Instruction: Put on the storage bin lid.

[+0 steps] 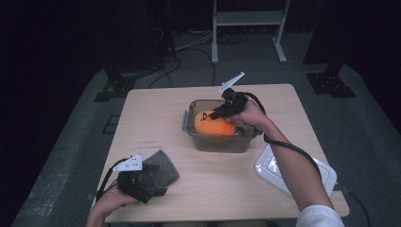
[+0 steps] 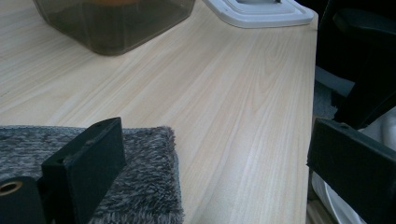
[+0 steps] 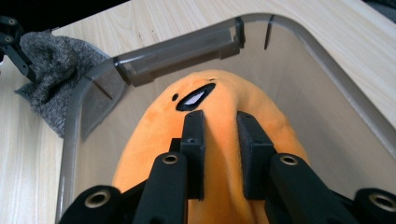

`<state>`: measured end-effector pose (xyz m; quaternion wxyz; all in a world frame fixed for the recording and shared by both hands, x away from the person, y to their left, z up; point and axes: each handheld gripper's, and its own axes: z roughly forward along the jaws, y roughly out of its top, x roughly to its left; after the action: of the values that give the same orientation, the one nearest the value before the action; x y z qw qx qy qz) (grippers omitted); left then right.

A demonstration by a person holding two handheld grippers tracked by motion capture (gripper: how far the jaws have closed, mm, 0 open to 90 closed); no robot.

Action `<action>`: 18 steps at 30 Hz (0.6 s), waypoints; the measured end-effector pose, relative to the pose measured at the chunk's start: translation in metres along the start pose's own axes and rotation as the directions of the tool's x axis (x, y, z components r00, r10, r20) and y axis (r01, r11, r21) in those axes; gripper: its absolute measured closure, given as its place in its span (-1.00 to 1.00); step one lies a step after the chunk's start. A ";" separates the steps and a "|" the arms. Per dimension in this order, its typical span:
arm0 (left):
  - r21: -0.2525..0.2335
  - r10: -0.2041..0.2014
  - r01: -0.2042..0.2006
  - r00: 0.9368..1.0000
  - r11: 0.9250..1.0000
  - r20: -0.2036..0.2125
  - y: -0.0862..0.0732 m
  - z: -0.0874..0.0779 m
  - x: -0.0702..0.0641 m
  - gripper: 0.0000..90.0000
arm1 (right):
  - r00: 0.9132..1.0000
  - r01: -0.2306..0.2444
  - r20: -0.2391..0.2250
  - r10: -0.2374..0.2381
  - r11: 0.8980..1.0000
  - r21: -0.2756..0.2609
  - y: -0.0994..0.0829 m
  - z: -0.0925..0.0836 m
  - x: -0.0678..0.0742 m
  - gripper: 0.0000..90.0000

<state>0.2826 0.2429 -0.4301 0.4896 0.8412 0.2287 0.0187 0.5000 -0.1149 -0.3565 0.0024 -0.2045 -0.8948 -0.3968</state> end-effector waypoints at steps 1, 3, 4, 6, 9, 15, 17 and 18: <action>0.000 -0.001 0.001 1.000 1.000 0.000 0.000 0.000 0.000 -0.92 | 1.000 -0.004 0.001 0.004 1.000 0.004 -0.001 0.001 -0.001 0.65; 0.001 -0.001 0.001 1.000 1.000 0.002 0.000 0.000 0.000 -0.92 | 1.000 -0.005 0.005 0.005 1.000 0.008 -0.002 0.001 -0.002 0.64; 0.001 -0.001 0.001 1.000 1.000 0.002 0.000 0.000 0.000 -0.92 | 1.000 -0.008 0.006 0.008 1.000 0.008 -0.003 0.002 -0.002 0.64; 0.002 -0.002 0.002 1.000 1.000 0.002 0.000 0.000 0.000 -0.92 | 1.000 -0.013 0.007 0.013 1.000 0.011 -0.003 0.002 -0.002 0.64; 0.002 -0.003 0.003 1.000 1.000 0.001 0.000 0.000 0.000 -0.92 | 1.000 -0.019 0.008 0.018 1.000 0.024 -0.003 0.003 -0.002 0.62; 0.001 0.001 -0.001 1.000 1.000 0.000 0.000 0.000 0.000 -0.92 | 1.000 -0.013 0.006 0.013 0.999 0.039 -0.005 0.006 -0.003 0.61; 0.001 0.001 -0.001 1.000 1.000 0.000 0.000 0.000 0.000 -0.92 | 1.000 -0.019 0.007 0.019 0.999 0.039 -0.005 0.007 -0.003 0.59; 0.001 0.000 0.000 1.000 1.000 0.000 0.000 0.000 0.000 -0.92 | 1.000 -0.021 0.008 0.021 0.999 0.039 -0.005 0.007 -0.003 0.58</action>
<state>0.2827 0.2433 -0.4300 0.4893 0.8414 0.2287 0.0188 0.5022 -0.1140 -0.3650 0.0071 -0.2152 -0.9002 -0.3784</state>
